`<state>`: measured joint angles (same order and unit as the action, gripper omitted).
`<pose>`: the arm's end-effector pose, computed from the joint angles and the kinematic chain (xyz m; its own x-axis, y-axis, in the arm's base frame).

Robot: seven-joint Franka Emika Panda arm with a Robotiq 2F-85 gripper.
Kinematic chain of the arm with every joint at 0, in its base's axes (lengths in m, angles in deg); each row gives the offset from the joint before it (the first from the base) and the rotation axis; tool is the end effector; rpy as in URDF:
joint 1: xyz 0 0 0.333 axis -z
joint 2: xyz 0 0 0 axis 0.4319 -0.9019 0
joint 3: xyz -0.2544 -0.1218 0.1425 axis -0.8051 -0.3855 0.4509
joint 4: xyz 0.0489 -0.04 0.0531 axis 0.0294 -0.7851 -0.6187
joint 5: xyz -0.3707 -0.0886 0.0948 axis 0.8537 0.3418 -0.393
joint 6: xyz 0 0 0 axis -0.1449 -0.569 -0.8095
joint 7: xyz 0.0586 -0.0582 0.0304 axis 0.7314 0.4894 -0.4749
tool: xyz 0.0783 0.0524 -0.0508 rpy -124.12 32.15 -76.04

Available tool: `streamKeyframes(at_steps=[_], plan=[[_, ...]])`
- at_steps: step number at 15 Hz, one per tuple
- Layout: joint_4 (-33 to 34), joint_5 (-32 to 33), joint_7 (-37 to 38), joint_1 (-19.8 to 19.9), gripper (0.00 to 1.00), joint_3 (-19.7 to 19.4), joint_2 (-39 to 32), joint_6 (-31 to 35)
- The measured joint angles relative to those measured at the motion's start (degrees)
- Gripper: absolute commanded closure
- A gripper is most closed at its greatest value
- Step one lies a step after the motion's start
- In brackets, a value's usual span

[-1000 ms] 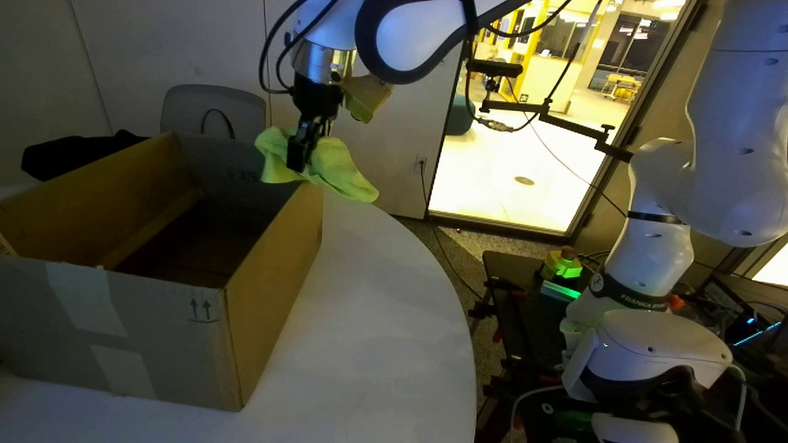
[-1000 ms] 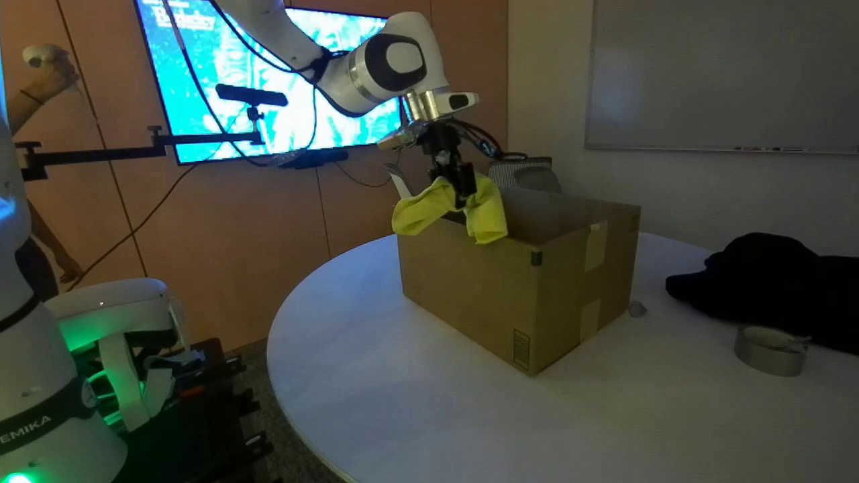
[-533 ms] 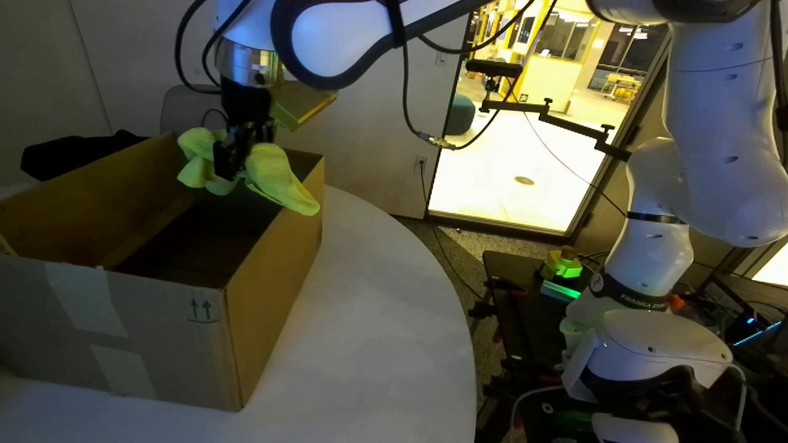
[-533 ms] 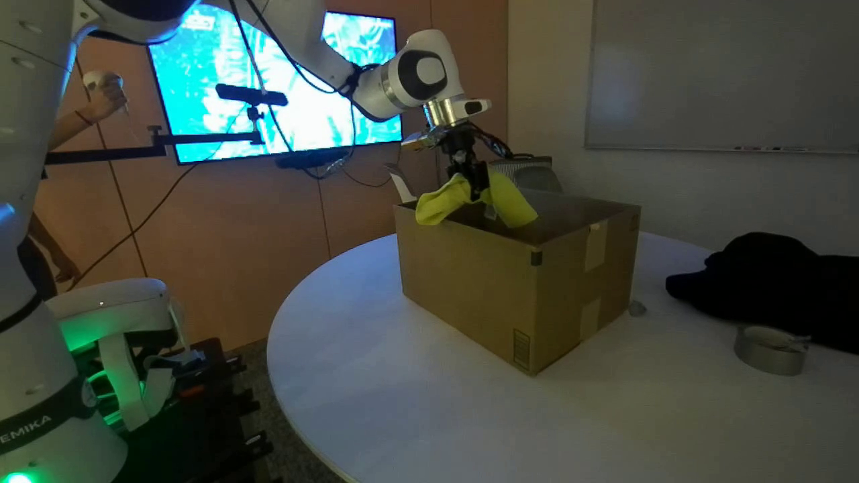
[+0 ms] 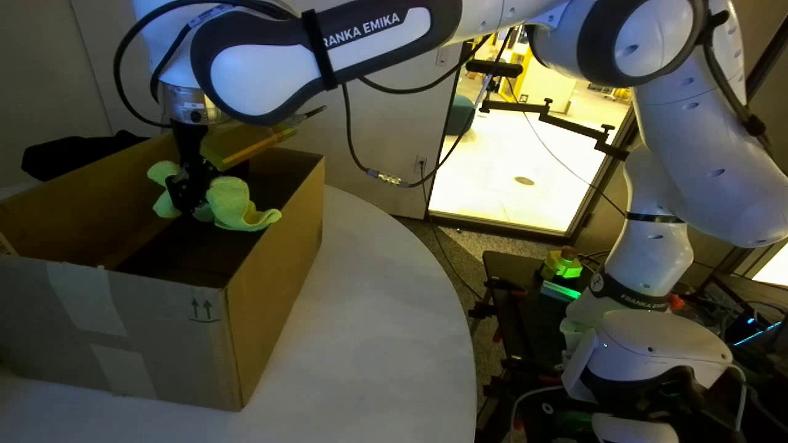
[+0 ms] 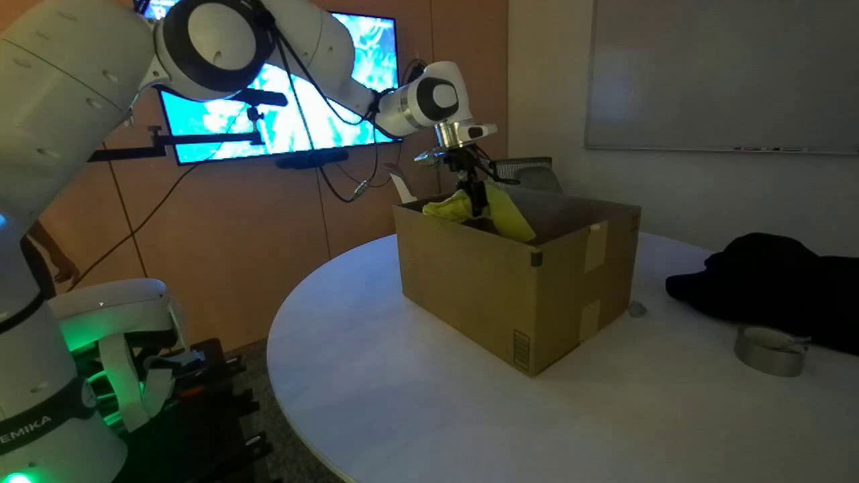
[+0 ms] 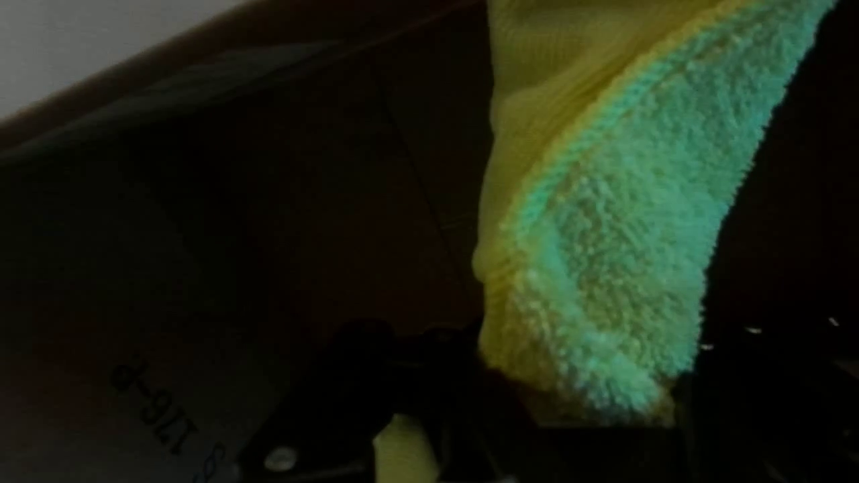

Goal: Put the black marker on the yellow cloth, wrap the yellow cloth around the marker and put them in the box

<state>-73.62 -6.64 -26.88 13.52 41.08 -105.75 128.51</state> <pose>0.7510 0.1205 0.3521 0.9361 -0.2904 0.1985 -0.3224 -0.9339 0.1542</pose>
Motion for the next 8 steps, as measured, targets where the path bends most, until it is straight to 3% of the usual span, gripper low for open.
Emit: streamKeyframes(at_steps=[2,8], plan=[[4.8,-0.8,1.0,0.0,0.64,-0.5,-3.3,-3.1],[15.1,-0.8,0.9,0.2,0.2,-1.9,-8.7,-11.7]])
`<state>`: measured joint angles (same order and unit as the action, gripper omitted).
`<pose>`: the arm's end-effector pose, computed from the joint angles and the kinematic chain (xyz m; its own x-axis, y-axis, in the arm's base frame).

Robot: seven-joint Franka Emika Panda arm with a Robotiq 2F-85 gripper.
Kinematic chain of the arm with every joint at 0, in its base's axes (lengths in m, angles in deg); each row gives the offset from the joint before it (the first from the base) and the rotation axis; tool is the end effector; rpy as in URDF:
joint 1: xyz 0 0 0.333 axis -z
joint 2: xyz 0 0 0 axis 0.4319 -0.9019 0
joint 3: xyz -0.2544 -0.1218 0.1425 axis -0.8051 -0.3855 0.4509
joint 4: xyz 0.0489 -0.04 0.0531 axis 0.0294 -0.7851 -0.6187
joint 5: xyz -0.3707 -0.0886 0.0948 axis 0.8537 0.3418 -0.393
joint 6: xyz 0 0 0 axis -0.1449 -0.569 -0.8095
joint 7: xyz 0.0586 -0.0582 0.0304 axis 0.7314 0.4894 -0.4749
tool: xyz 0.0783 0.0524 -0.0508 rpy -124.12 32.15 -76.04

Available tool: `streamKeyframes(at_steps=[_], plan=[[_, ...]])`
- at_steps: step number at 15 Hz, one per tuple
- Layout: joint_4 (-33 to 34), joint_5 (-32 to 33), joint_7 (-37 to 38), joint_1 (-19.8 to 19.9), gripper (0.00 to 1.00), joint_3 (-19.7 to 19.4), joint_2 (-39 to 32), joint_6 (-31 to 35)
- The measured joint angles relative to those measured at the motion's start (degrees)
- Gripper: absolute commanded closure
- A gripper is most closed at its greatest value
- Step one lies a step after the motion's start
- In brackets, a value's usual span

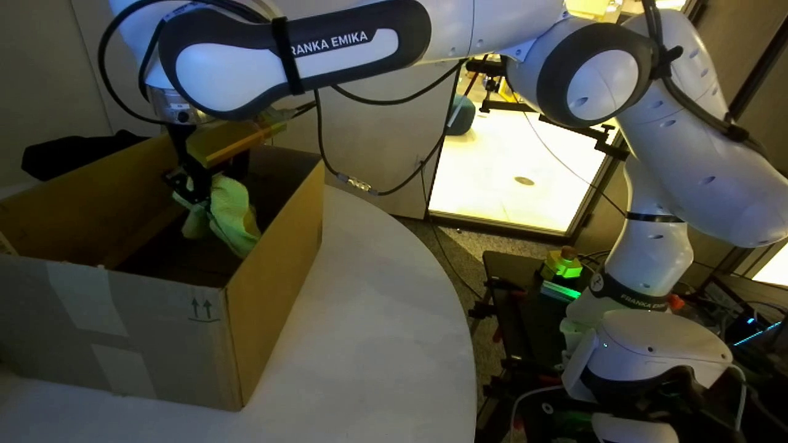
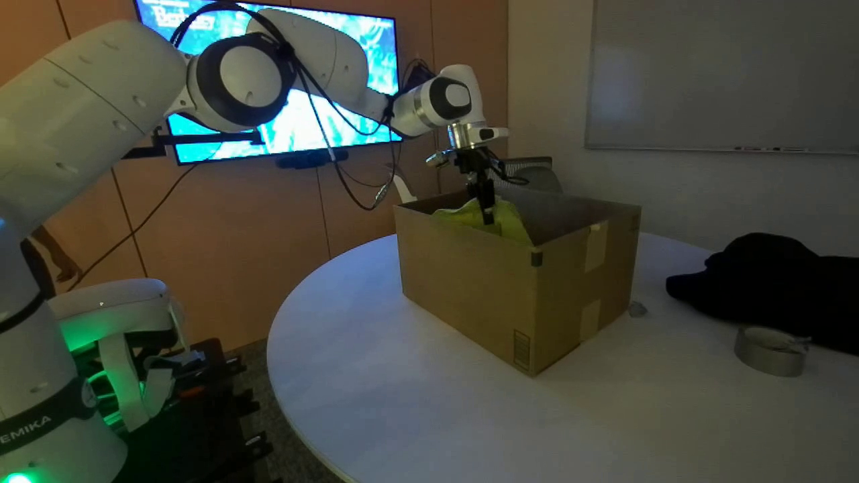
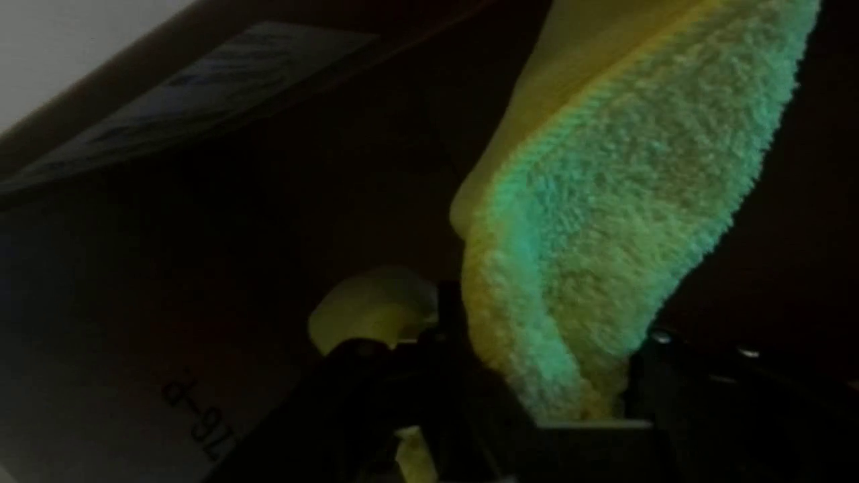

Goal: Put the black marker on the yellow cloth, wrap the yellow cloth around the marker and put them in the box

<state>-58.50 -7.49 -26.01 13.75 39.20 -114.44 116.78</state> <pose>0.7721 0.1049 0.3457 0.9214 -0.3614 0.1427 -0.3855 -0.8963 0.2192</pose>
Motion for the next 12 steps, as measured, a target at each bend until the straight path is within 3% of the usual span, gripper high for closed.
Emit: streamKeyframes(at_steps=[3,8,12], plan=[[1.1,0.0,-3.5,0.6,0.0,0.1,0.3,-2.2],[-1.0,0.0,-15.8,3.1,0.0,0.8,3.7,-2.7],[-10.6,0.0,-28.4,6.6,0.0,1.6,13.0,-4.9]])
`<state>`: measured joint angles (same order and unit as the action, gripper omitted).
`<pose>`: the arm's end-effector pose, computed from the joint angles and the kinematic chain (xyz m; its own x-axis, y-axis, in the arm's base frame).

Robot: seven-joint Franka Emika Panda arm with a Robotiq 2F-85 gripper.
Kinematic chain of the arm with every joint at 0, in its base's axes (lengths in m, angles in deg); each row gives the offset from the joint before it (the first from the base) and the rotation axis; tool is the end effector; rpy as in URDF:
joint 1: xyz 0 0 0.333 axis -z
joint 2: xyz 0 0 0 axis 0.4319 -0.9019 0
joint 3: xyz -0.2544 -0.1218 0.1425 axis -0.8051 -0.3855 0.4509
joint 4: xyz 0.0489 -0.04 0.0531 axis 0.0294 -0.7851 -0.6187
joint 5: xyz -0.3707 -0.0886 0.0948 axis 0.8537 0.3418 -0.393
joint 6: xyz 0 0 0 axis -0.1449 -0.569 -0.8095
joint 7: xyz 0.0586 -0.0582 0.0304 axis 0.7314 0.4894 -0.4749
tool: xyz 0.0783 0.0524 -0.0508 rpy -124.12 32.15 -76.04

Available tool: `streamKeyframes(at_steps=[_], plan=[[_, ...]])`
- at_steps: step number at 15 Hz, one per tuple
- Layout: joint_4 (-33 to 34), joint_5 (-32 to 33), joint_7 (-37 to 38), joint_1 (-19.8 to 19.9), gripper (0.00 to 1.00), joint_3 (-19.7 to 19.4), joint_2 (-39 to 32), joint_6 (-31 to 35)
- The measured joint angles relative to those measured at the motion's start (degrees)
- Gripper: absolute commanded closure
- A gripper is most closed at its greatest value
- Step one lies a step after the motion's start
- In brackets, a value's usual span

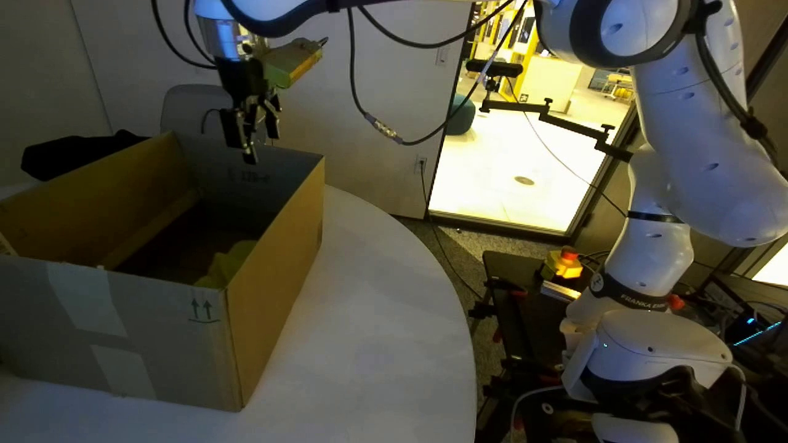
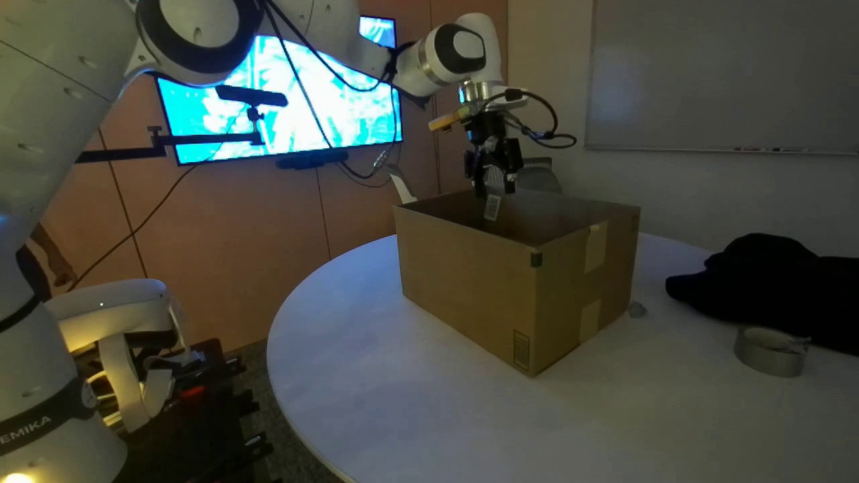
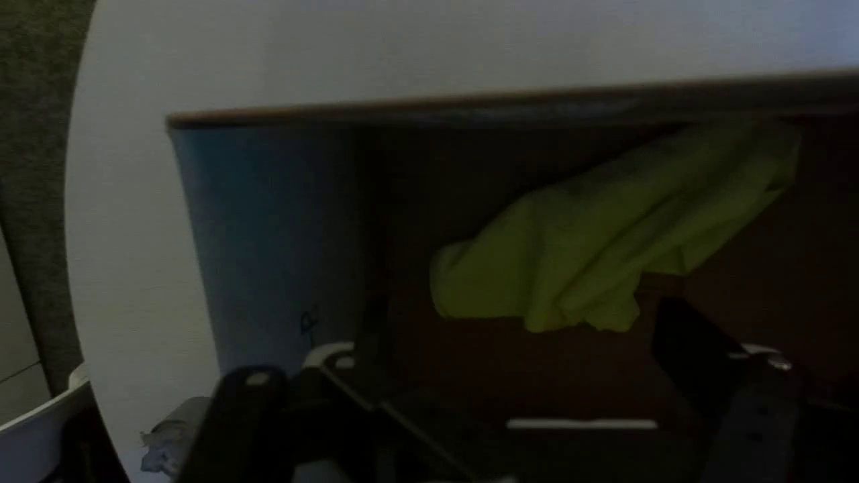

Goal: Put the black marker on the yellow cloth, wrap the yellow cloth around the marker and put them in the box

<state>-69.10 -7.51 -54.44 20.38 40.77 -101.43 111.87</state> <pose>0.7368 0.0200 0.4212 0.9996 -0.0174 -0.0221 -0.0116 -0.9713 0.2375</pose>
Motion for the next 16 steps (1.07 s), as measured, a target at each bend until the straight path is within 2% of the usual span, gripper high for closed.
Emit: streamKeyframes(at_steps=[3,6,16], plan=[[-8.1,-0.1,-7.1,2.2,0.0,0.3,7.4,-2.6],[-16.5,-0.4,-11.2,3.7,0.0,0.7,14.9,-4.2],[-47.4,-2.8,-12.4,5.6,0.0,0.6,40.3,-5.0]])
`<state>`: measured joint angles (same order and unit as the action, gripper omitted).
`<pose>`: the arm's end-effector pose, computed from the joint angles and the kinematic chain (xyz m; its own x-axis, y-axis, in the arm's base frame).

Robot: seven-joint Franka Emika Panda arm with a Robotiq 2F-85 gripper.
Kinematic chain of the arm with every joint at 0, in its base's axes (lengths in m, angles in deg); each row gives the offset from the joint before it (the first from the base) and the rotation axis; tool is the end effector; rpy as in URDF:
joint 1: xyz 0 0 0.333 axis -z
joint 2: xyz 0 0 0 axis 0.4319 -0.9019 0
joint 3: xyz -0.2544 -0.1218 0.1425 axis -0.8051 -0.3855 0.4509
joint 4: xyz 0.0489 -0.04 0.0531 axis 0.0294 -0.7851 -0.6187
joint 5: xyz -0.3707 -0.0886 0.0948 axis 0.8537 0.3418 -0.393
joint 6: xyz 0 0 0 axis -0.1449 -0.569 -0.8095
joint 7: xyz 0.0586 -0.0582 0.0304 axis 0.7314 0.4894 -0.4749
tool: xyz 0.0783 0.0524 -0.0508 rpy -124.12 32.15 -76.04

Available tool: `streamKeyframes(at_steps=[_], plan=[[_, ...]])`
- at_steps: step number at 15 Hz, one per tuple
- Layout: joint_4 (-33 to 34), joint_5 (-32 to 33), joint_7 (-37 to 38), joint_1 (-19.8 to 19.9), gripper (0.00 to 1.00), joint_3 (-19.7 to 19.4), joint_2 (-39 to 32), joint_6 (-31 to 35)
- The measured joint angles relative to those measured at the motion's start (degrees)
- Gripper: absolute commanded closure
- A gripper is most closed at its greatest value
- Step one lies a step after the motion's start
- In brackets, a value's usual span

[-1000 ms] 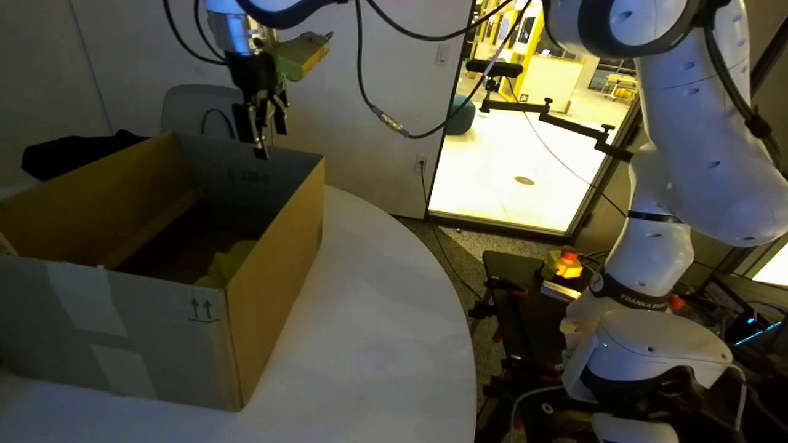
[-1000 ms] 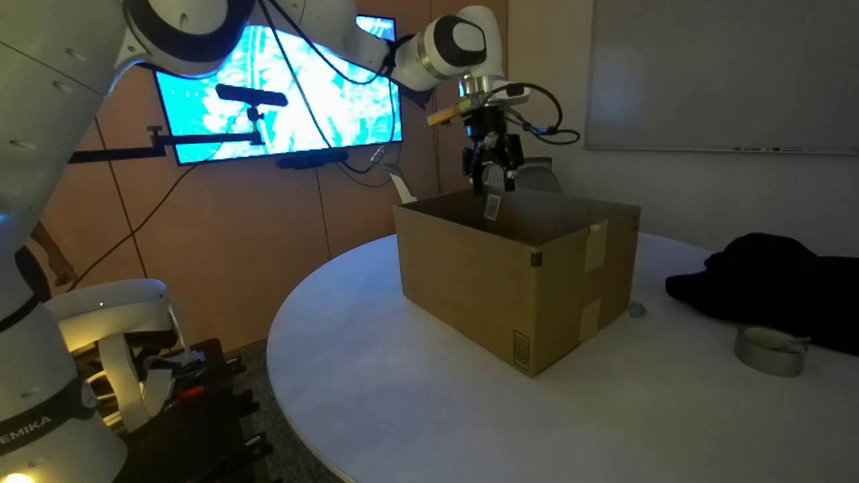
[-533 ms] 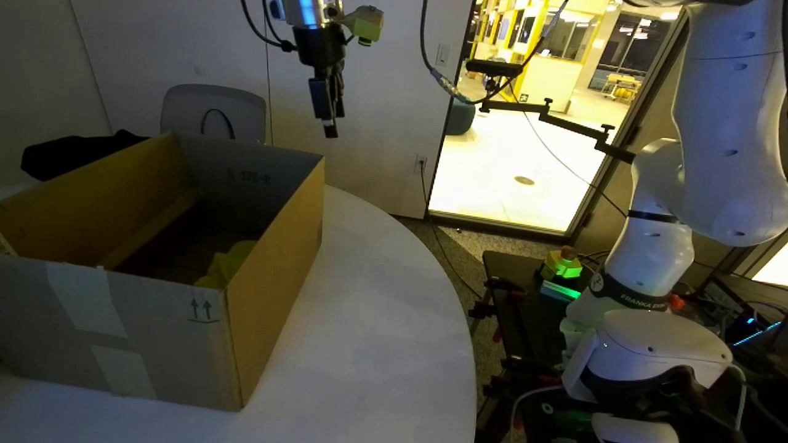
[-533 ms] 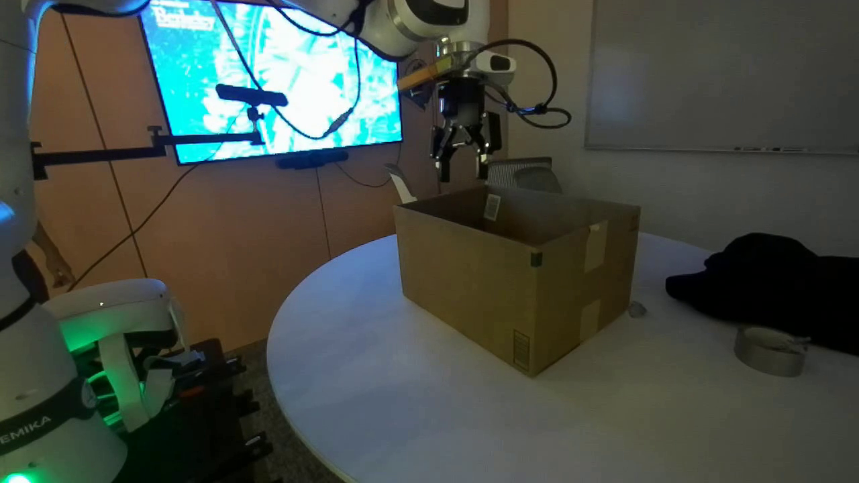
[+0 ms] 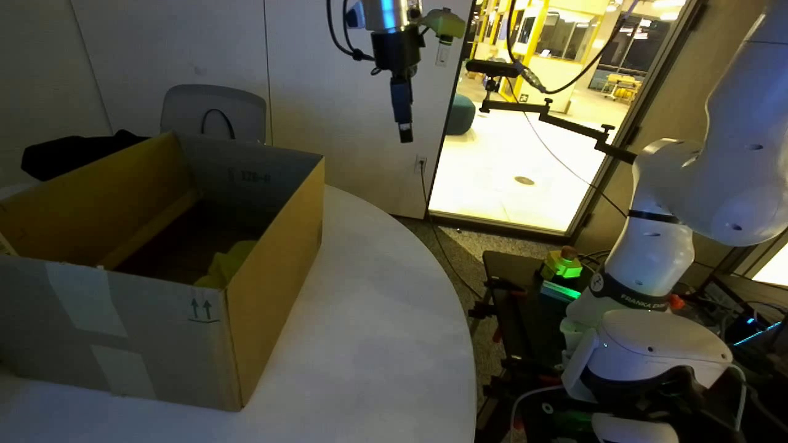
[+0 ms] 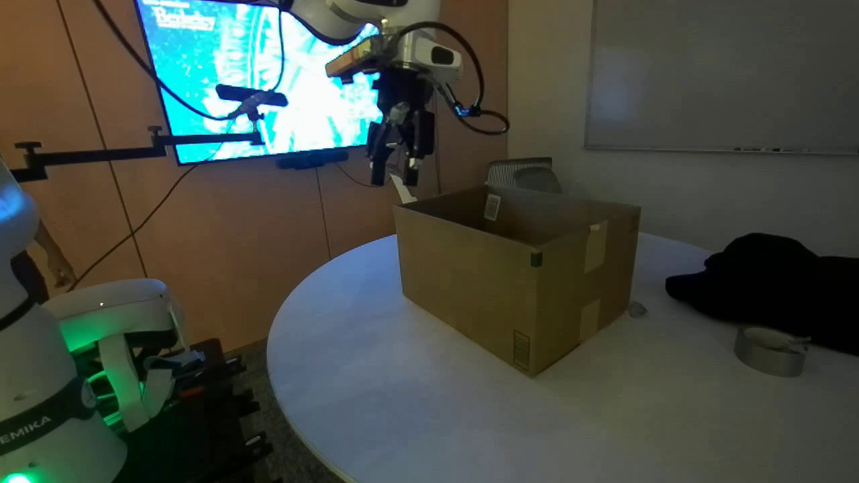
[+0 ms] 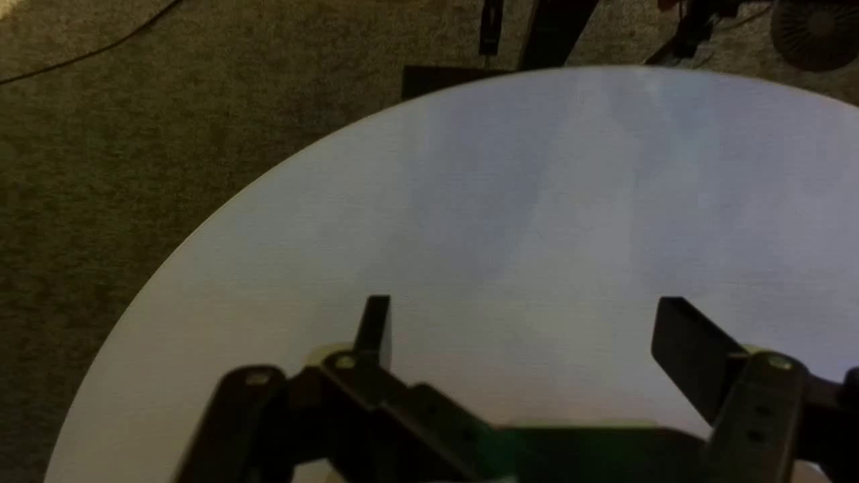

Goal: Put the black marker on the yellow cloth, wrap the yellow cloth around the marker and put them in the box

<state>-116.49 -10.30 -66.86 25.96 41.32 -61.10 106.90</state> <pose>0.5179 -0.0424 0.4778 0.9609 0.0776 -0.2658 0.1123 -0.9866 0.1180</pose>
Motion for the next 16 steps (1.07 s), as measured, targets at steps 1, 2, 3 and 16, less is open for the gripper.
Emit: streamKeyframes(at_steps=[1,2,3,16], plan=[[-3.3,-0.5,0.0,0.2,0.0,-0.1,2.6,0.1],[-6.6,-0.8,0.0,0.5,0.0,-0.3,5.1,0.2],[-9.9,-1.1,0.0,0.6,0.0,-0.5,7.5,0.8],[-41.4,-1.0,1.9,0.7,0.0,-1.1,20.7,38.6]])
